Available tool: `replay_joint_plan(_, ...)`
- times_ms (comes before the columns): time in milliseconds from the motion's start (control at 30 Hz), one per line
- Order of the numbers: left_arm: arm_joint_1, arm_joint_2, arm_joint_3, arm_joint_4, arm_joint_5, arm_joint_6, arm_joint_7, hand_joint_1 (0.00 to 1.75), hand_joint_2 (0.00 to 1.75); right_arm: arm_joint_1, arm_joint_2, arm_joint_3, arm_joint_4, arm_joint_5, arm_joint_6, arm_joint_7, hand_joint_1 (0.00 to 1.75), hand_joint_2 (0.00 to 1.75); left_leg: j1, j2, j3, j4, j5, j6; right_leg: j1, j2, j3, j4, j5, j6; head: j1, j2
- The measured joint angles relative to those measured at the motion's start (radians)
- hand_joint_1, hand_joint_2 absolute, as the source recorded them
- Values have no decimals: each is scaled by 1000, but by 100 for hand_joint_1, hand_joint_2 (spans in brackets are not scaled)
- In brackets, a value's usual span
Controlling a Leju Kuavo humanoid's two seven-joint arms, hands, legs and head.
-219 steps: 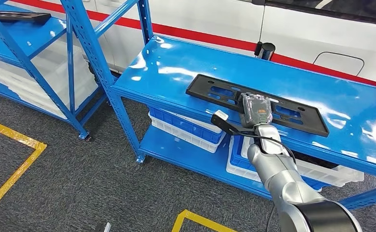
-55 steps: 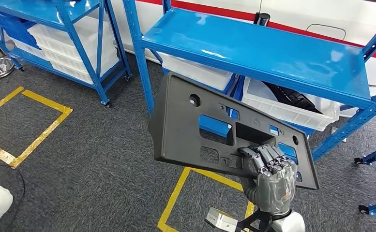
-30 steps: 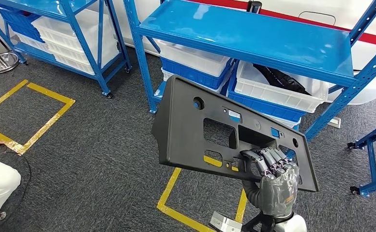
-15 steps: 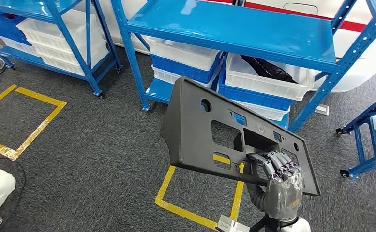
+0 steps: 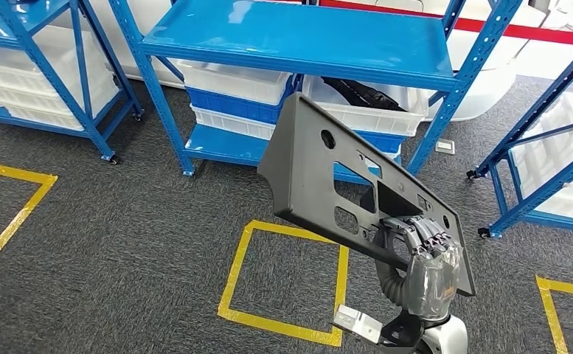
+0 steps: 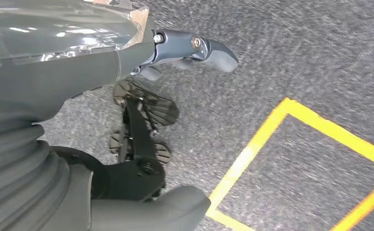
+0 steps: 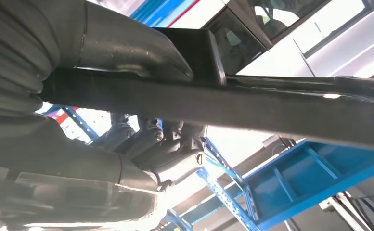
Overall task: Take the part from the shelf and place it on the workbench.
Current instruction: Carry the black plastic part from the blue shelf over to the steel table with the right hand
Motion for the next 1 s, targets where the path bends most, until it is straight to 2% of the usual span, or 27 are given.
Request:
replay_joint_plan(33, 0, 0, 0, 0, 0, -8, 0, 0, 175, -2, 0, 1, 1, 2, 0, 3, 175, 175, -2, 12, -2, -3, 1, 4, -1, 13, -9, -2, 5, 8, 0, 0)
replay_joint_plan(67, -1, -1, 0, 0, 0, -18, 0, 0, 175, -3, 0, 2, 2, 4, 0, 7, 175, 175, -3, 26, -3, -6, 6, 10, -2, 13, -17, 1, 6, 15, 0, 0)
replay_joint_plan(133, -2, -2, -1, 0, 0, -37, -1, 0, 175, -6, -1, 2, 3, 7, 0, 15, 175, 175, -3, 56, -4, -15, 15, 25, 2, -22, -46, 47, -19, 18, 4, 0)
replay_joint_plan(200, -2, -3, -1, 0, 0, -49, -1, 0, 175, -11, -1, 3, 5, 11, 0, 24, 175, 175, -8, 87, -9, -18, 20, 33, 4, -72, -99, 166, -76, 10, 11, 0)
replay_joint_plan(233, -2, -3, -1, 0, -1, -53, -1, 0, 175, -12, -2, 3, 6, 13, 0, 29, 175, 175, -11, 103, -12, -17, 21, 35, 4, -82, -126, 229, -100, 9, 14, 0)
replay_joint_plan(267, -1, -4, -1, 0, -2, -55, -1, 0, 175, -13, -2, 3, 7, 14, 0, 35, 175, 175, -13, 118, -14, -17, 21, 36, 4, -87, -139, 267, -111, 10, 14, 0)
replay_joint_plan(300, -1, -5, -1, 0, -3, -56, 0, 0, 175, -13, -2, 3, 8, 16, 1, 39, 175, 175, -15, 133, -15, -17, 22, 37, 4, -90, -133, 269, -108, 15, 15, 0)
replay_joint_plan(333, -1, -6, -1, 0, -4, -56, 2, 0, 175, -14, -1, 3, 9, 18, 1, 42, 175, 175, -15, 146, -15, -17, 22, 37, 4, -96, -105, 229, -91, 21, 15, 0)
replay_joint_plan(367, -2, -7, -1, 0, -4, -56, 4, 0, 175, -16, -1, 3, 9, 20, 2, 45, 175, 175, -16, 159, -14, -17, 22, 36, 5, -113, -61, 156, -66, 26, 15, 0)
replay_joint_plan(433, -2, -9, -1, 0, -4, -55, 7, 0, 175, -22, 1, 3, 9, 25, 2, 47, 175, 175, -21, 181, -12, -15, 21, 33, 12, -152, 12, 26, -32, 23, 15, 0)
replay_joint_plan(467, -3, -9, -1, 0, -3, -54, 7, 0, 175, -24, 2, 2, 9, 27, 2, 47, 175, 175, -23, 190, -11, -15, 21, 30, 15, -164, 27, -6, -24, 17, 15, 0)
replay_joint_plan(500, -3, -9, -1, 0, -2, -52, 6, 0, 175, -25, 3, 2, 9, 28, 2, 47, 175, 175, -25, 199, -11, -14, 21, 26, 19, -161, 27, -13, -23, 10, 14, 0)
replay_joint_plan(533, -4, -10, -1, 0, 0, -50, 6, 0, 175, -26, 4, 2, 9, 29, 2, 47, 175, 175, -25, 208, -10, -14, 21, 22, 19, -149, 24, -14, -19, 3, 14, 0)
replay_joint_plan(567, -5, -10, 0, 0, 1, -47, 4, 0, 175, -27, 4, 2, 9, 30, 3, 47, 175, 175, -22, 210, -11, -12, 19, 17, 13, -139, 23, -16, -15, -2, 14, 0)
replay_joint_plan(600, -7, -10, 0, 0, 2, -44, 2, 0, 175, -28, 5, 2, 9, 32, 3, 47, 175, 175, -19, 196, -14, 0, 8, 11, 7, -130, 23, -18, -11, -10, 14, 0)
replay_joint_plan(633, -7, -10, 0, 0, 3, -42, 0, 0, 175, -31, 6, 2, 9, 36, 5, 47, 175, 175, -16, 172, -25, 29, -15, 5, 2, -121, 24, -20, -6, -17, 13, 0)
replay_joint_plan(700, -6, -9, 1, 0, 3, -40, -3, 0, 175, -39, 10, 2, 9, 43, 8, 47, 175, 175, -11, 116, -71, 142, -85, -5, -2, -103, 22, -21, 1, -28, 10, 0)
replay_joint_plan(733, -4, -10, 1, 0, 4, -39, -4, 0, 175, -43, 12, 2, 10, 46, 10, 48, 175, 175, -11, 103, -99, 207, -115, -8, -2, -93, 19, -20, 3, -31, 9, 0)
replay_joint_plan(767, -2, -10, 1, 0, 4, -39, -4, 0, 175, -46, 13, 2, 10, 48, 11, 49, 175, 175, -9, 98, -118, 253, -130, -11, -2, -82, 17, -19, 4, -31, 9, 0)
replay_joint_plan(800, -1, -10, 1, 0, 4, -39, -4, 0, 175, -48, 14, 2, 11, 49, 12, 49, 175, 175, -7, 96, -122, 265, -124, -13, -2, -70, 16, -17, 5, -31, 9, 0)
replay_joint_plan(833, 0, -9, 2, 0, 5, -39, -4, 0, 175, -50, 15, 2, 12, 49, 13, 50, 175, 175, -4, 93, -108, 238, -100, -14, -3, -57, 16, -14, 5, -30, 9, 0)
replay_joint_plan(867, 1, -9, 2, 0, 5, -39, -4, 0, 175, -52, 16, 2, 13, 49, 13, 50, 175, 175, 2, 83, -80, 181, -64, -16, -4, -44, 15, -10, 5, -29, 9, 0)
replay_joint_plan(933, 2, -8, 2, 0, 6, -39, -4, 0, 175, -60, 19, 2, 13, 50, 13, 50, 175, 175, 13, 37, -25, 63, -15, -20, -2, -20, 6, 3, 3, -23, 9, 0)
replay_joint_plan(967, 3, -8, 2, 0, 6, -39, -4, 0, 175, -64, 20, 2, 13, 51, 14, 51, 175, 175, 14, 19, -12, 30, -6, -20, -2, -8, -3, 8, 5, -16, 10, 0)
replay_joint_plan(1000, 4, -9, 2, 0, 6, -39, -5, 0, 175, -67, 21, 2, 13, 54, 15, 51, 175, 175, 12, 11, -9, 19, -7, -18, -1, 3, -12, 11, 7, -7, 10, 0)
